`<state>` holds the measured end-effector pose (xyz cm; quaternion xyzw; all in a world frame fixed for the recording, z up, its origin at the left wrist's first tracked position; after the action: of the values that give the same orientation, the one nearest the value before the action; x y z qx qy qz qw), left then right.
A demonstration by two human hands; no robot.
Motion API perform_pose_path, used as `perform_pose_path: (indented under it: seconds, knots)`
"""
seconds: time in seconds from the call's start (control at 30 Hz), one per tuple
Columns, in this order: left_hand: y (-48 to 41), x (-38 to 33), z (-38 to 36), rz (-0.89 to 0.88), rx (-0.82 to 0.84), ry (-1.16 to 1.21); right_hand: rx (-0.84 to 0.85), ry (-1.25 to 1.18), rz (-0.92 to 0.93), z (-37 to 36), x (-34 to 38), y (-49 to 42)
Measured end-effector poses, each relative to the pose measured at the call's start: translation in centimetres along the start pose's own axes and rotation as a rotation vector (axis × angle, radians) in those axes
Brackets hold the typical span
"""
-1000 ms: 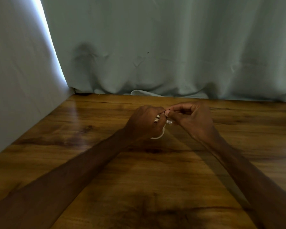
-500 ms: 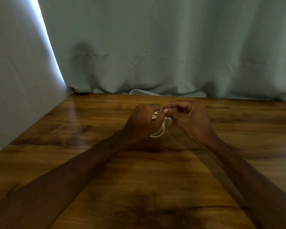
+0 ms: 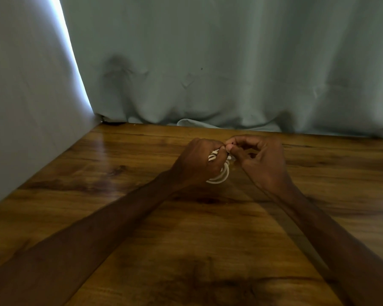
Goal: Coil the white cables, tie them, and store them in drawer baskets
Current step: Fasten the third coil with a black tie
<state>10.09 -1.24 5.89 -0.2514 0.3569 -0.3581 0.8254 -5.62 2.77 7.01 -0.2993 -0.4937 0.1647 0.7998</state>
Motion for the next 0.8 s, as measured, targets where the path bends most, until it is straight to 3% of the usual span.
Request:
perform_pose_path:
  seconds: [0.27,0.4,0.8]
  knots:
    - [0.0,0.9,-0.1,0.068,-0.091,0.046,-0.003,-0.329,-0.328,-0.3,-0.5,0.1]
    - [-0.1,1.2,-0.5,0.132,-0.165,0.064,-0.055,-0.377,-0.354,-0.2,-0.1,0.3]
    - [0.0,0.9,-0.7,0.124,-0.136,0.014,0.031,-0.503,-0.514,0.0,0.6,0.2]
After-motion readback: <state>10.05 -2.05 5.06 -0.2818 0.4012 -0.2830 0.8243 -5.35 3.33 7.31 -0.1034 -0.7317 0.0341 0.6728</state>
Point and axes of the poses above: each hand's wrist, its own y-axis away from the middle knuckle, its own z-axis out of the back of the hand, x = y × z, the point moved 3 cm from there along -y, towards the middle knuckle, and after that the axes turned 5 degrees about -y, right-handed, at the moved point
